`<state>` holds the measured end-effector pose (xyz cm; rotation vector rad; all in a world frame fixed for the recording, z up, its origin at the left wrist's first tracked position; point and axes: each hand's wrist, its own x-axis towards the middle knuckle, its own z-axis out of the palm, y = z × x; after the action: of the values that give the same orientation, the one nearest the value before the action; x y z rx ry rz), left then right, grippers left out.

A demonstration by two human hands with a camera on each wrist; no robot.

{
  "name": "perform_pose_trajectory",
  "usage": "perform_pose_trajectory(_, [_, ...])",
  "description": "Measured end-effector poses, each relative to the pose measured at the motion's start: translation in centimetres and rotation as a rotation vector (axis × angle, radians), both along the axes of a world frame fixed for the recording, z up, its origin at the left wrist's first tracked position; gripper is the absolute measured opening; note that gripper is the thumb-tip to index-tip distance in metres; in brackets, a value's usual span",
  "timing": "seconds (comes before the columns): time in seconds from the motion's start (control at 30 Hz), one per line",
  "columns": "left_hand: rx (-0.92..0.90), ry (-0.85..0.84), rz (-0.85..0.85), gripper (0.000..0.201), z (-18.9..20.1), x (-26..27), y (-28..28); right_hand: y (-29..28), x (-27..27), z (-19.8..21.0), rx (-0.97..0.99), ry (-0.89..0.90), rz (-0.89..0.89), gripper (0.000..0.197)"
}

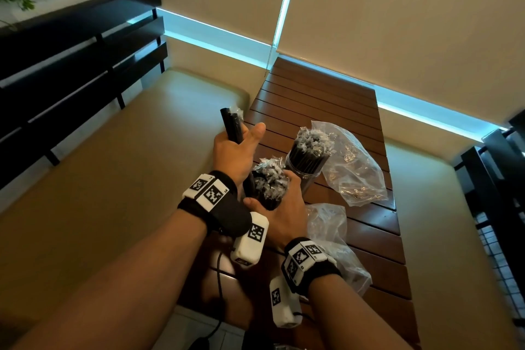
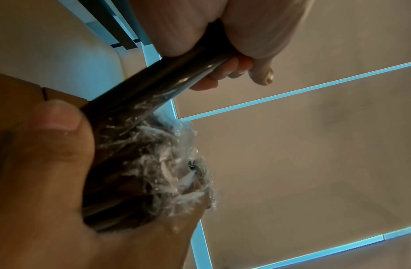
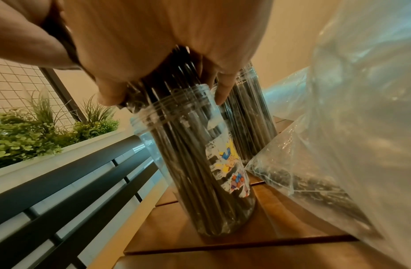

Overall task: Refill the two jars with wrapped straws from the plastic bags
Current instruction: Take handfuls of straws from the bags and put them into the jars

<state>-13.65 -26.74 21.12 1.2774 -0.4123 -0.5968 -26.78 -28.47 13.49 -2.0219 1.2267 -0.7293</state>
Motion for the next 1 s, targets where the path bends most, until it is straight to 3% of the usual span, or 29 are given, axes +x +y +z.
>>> perform_pose_trajectory(0.37, [0.046,0.002,0.103,0.031,-0.3,0.6,-1.1,-0.6,0.5,0.1,-0.089,0.126,-0.075,0.075])
perform_pose_trajectory(0.57, [0.096,-0.088,0.011,0.033,-0.3,0.1,-1.5,-0.8,0.5,-0.4,-0.127,0.147,-0.061,0.069])
perform_pose_trajectory(0.77, [0.094,-0.152,-0.016,0.034,-0.9,0.4,-0.8,-0.7,0.2,-0.8,-0.131,0.115,-0.047,0.081])
perform_pose_trajectory(1.0, [0.186,-0.241,-0.134,0.038,-2.9,-0.5,-0.9,-0.9,-0.1,-0.5,-0.087,0.093,-0.037,0.081])
